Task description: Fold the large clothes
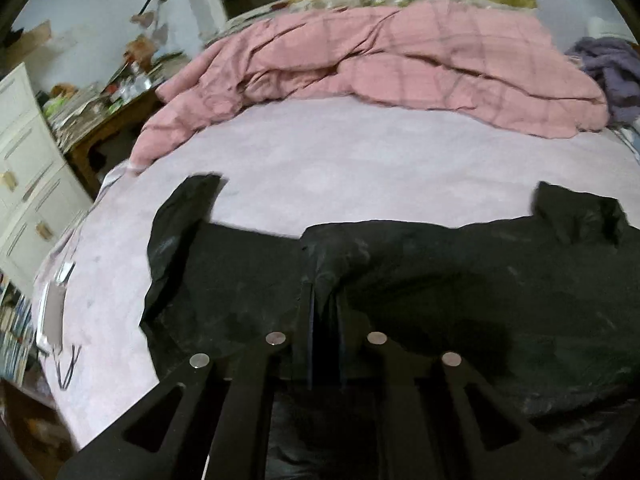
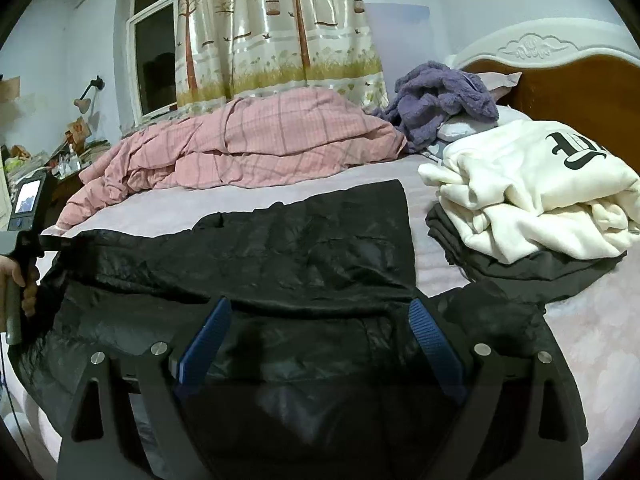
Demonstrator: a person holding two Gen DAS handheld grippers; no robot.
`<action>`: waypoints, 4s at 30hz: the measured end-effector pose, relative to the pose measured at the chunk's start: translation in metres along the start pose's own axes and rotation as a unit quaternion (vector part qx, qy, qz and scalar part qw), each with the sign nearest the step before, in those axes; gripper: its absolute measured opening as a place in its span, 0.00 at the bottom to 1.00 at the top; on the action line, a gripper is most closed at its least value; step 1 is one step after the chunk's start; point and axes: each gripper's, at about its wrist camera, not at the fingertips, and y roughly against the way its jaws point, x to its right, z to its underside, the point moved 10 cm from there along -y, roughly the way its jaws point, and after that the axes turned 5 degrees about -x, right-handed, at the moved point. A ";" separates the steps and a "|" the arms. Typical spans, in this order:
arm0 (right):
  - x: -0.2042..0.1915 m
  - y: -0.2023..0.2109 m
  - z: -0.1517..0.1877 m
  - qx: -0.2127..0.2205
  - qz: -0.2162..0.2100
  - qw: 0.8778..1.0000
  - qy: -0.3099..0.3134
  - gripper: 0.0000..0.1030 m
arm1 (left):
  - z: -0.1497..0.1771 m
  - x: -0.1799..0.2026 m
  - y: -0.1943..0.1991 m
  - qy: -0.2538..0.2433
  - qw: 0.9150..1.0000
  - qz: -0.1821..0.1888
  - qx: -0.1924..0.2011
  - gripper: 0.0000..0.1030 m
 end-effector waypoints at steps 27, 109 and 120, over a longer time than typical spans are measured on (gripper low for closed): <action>0.029 -0.156 -0.011 -0.315 0.041 0.948 -0.028 0.75 | 0.016 0.025 -0.030 -0.089 0.995 -0.006 -0.036 0.18; -0.074 -0.090 -0.024 -0.072 -0.098 0.992 0.012 0.83 | -0.123 -0.077 0.119 -0.056 0.976 0.060 0.202 0.04; -0.078 -0.055 -0.046 -0.078 -0.232 0.969 -0.029 0.83 | -0.099 0.101 0.226 -0.149 0.941 0.182 0.242 0.04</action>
